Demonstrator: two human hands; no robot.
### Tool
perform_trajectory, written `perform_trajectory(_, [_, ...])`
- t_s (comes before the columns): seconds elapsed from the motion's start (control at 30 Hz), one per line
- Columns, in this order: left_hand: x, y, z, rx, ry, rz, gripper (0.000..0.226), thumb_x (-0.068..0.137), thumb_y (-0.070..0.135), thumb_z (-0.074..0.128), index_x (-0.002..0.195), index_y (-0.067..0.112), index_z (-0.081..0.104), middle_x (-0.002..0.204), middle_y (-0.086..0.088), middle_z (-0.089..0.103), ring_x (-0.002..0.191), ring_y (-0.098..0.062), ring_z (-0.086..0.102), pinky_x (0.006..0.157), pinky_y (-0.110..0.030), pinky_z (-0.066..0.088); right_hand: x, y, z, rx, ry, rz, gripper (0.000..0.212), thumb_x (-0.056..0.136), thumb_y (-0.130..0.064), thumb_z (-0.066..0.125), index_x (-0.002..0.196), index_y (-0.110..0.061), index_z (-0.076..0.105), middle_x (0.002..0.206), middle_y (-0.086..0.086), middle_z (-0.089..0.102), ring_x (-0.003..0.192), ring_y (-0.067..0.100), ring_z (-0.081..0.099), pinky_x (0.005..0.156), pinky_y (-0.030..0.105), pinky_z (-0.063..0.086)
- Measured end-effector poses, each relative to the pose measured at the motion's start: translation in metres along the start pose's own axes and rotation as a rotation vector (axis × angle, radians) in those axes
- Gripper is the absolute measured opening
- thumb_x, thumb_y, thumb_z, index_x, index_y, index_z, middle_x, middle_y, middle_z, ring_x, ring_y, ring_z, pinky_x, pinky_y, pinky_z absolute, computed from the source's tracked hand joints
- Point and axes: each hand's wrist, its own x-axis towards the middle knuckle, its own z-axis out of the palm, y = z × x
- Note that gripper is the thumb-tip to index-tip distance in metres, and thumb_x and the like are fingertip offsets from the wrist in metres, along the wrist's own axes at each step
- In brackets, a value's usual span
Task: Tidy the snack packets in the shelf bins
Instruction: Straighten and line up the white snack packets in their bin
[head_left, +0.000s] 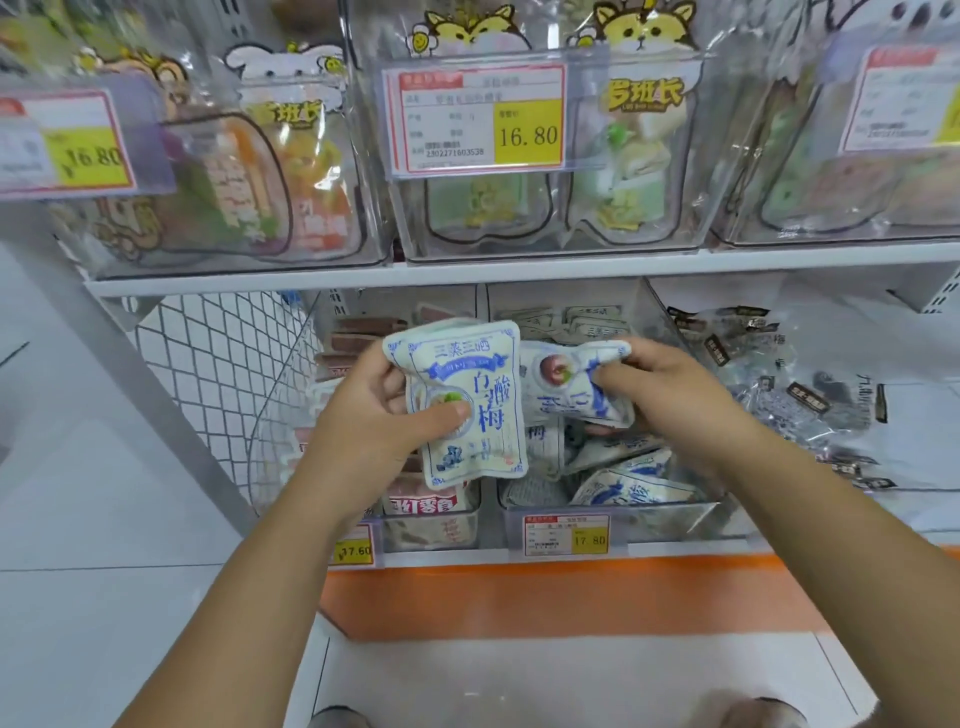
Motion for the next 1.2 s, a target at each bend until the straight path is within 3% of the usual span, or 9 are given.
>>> perform_trajectory(0.17, [0.0,-0.001,0.008,0.006,0.038,-0.024,0.045,0.079,0.003,0.073,0.114,0.025,0.056,0.106,0.009,0.071,0.097,-0.014,0.069,0.079,-0.04,0.057,-0.025,0.006,-0.013,0.099,0.0,-0.006,0.017,0.091,-0.016,0.061,0.105,-0.023,0.067,0.106,0.02,0.068,0.096,0.037,0.065,0.088,0.054,0.052])
perform_trajectory(0.23, [-0.001,0.0,0.01,0.001,0.068,-0.028,0.041,0.08,0.004,0.073,0.111,0.026,0.057,0.103,0.009,0.072,0.092,-0.013,0.07,0.077,-0.04,0.057,-0.032,0.006,-0.02,0.07,0.05,-0.031,0.018,0.092,-0.016,0.059,0.108,-0.02,0.064,0.101,0.016,0.071,0.098,0.038,0.065,0.094,0.052,0.048])
perform_trajectory(0.43, [-0.005,-0.004,0.019,-0.015,0.102,-0.022,0.038,0.083,0.01,0.072,0.112,0.029,0.057,0.099,0.007,0.073,0.091,-0.013,0.071,0.075,-0.037,0.057,-0.051,-0.001,-0.02,0.376,0.071,-0.021,0.021,0.092,-0.003,0.052,0.11,-0.009,0.06,0.097,0.014,0.073,0.08,0.024,0.072,0.061,0.029,0.058])
perform_trajectory(0.53, [-0.004,-0.002,0.025,0.015,0.043,-0.035,0.041,0.083,0.012,0.072,0.115,0.03,0.055,0.103,0.007,0.073,0.094,-0.013,0.07,0.081,-0.042,0.056,-0.055,-0.003,-0.014,0.119,-0.014,-0.099,0.021,0.092,-0.009,0.056,0.108,-0.019,0.064,0.094,0.006,0.075,0.083,0.022,0.072,0.071,0.034,0.058])
perform_trajectory(0.6, [-0.003,0.001,0.024,0.061,-0.001,-0.032,0.043,0.082,0.014,0.073,0.117,0.032,0.055,0.107,0.009,0.072,0.097,-0.012,0.069,0.086,-0.045,0.054,-0.054,-0.007,-0.011,-0.07,-0.039,-0.174,0.02,0.092,-0.013,0.059,0.105,-0.026,0.067,0.092,-0.006,0.074,0.082,0.011,0.071,0.069,0.023,0.054])
perform_trajectory(0.8, [-0.009,0.004,0.03,0.136,-0.156,-0.023,0.04,0.085,0.02,0.071,0.118,0.034,0.054,0.111,0.009,0.07,0.103,-0.012,0.067,0.089,-0.046,0.053,-0.034,-0.008,0.009,-0.237,0.116,-0.327,0.015,0.082,-0.023,0.072,0.092,-0.033,0.068,0.086,-0.014,0.066,0.066,-0.002,0.056,0.06,0.012,0.045])
perform_trajectory(0.97, [-0.005,0.008,0.045,0.102,-0.137,0.022,0.054,0.071,0.011,0.082,0.113,0.031,0.054,0.099,0.007,0.073,0.089,-0.013,0.071,0.075,-0.033,0.057,-0.026,-0.004,0.027,-0.341,0.154,-0.506,0.018,0.079,-0.02,0.075,0.088,-0.031,0.063,0.085,-0.017,0.06,0.072,-0.002,0.053,0.067,0.011,0.041])
perform_trajectory(1.1, [0.009,0.013,0.053,0.088,0.028,0.111,0.049,0.072,0.007,0.081,0.106,0.03,0.055,0.091,0.015,0.073,0.085,-0.004,0.07,0.071,-0.023,0.053,-0.022,-0.02,0.009,0.152,0.114,-0.344,0.011,0.091,-0.013,0.06,0.1,-0.019,0.061,0.085,-0.003,0.07,0.073,0.009,0.066,0.068,0.026,0.057])
perform_trajectory(1.2, [0.015,0.008,0.046,0.027,0.099,0.098,0.047,0.074,0.012,0.08,0.109,0.03,0.054,0.099,0.012,0.073,0.095,-0.008,0.069,0.087,-0.036,0.053,-0.017,-0.012,-0.021,-0.306,-0.062,-0.265,0.01,0.089,-0.023,0.064,0.097,-0.029,0.067,0.088,-0.007,0.072,0.081,0.006,0.067,0.078,0.026,0.055])
